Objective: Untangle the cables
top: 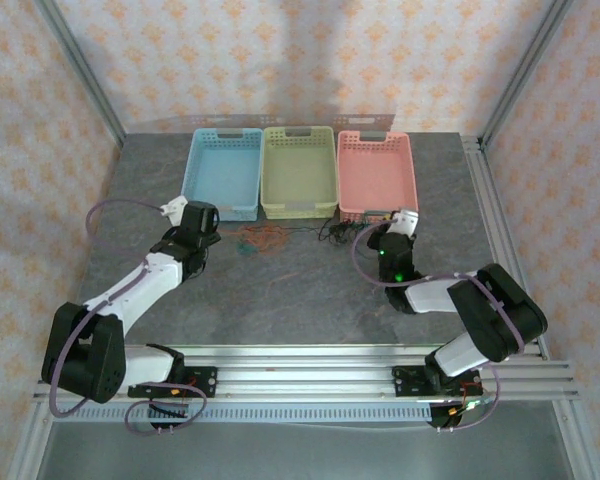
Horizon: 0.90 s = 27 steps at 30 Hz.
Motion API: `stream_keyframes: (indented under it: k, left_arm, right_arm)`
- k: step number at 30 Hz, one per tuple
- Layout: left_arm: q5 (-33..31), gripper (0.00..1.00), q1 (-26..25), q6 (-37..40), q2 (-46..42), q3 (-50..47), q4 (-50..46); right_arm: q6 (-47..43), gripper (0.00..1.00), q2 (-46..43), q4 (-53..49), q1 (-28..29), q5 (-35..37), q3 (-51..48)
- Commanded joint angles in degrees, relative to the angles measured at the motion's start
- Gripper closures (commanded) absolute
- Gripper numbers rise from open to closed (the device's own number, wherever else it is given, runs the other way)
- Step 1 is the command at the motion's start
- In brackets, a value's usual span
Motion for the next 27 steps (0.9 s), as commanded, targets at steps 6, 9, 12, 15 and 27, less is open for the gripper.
stream_keyframes:
  k: [6,9,12,15,27]
  left_arm:
    - [-8.03,1.0,2.9,-7.06,-6.43,-3.88,-3.93]
    - [-9.33,1.0,3.74,-8.13,-10.7,-7.04,-2.31]
    - [-10.55,1.0,3.83,-8.77,-12.6,-7.91,-2.73]
    - [-12.18,1.0,3.88,-9.74,-14.47,-8.77,-3.34]
    - [-4.28,1.0,4.97,-5.65,-14.09,-9.99,2.66]
  right_arm:
    - [3.27,1.0,-2.15,5.35,-0.57,9.29,-3.06]
    - [4.95,1.0,-2.76,5.79,-0.52,13.06,-3.43]
    - [5.65,1.0,-3.22,6.56,-0.57,15.27,-4.02]
    - [6.12,1.0,-3.17,8.47,-0.57,18.68,-4.99]
    - [3.59,1.0,-1.87,13.79,-0.57,7.73,-5.61]
